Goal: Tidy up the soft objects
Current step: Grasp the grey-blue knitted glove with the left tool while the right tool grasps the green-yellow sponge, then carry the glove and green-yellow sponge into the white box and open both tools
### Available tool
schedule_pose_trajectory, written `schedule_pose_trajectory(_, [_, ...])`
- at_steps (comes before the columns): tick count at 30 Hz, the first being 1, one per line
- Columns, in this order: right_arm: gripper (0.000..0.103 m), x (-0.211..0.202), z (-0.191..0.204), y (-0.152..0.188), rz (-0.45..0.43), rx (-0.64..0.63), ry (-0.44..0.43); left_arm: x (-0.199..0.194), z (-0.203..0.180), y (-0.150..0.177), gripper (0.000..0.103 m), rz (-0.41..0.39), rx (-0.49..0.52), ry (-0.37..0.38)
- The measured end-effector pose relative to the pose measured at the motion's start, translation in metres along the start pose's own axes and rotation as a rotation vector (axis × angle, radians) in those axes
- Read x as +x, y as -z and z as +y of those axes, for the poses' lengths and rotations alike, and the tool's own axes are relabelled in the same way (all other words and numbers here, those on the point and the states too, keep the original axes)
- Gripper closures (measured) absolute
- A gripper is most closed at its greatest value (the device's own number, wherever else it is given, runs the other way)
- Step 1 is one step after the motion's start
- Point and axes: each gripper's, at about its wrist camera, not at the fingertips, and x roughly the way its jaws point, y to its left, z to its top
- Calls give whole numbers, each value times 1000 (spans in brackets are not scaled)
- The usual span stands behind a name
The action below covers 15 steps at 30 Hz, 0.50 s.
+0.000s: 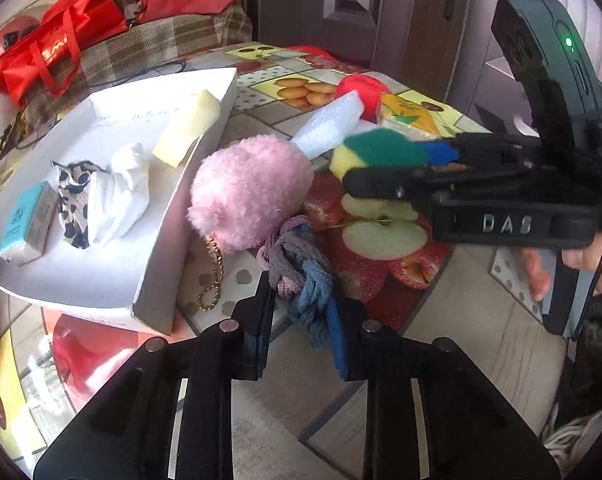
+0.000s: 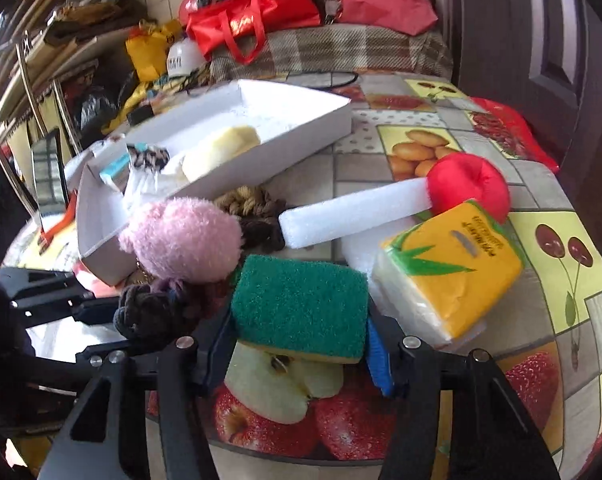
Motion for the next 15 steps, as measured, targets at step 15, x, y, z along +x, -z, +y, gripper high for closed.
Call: schedule_pose_trajectory(15, [47,-60,-5,2,-355,20,56,-92,48,29,79,-525,-111,-337])
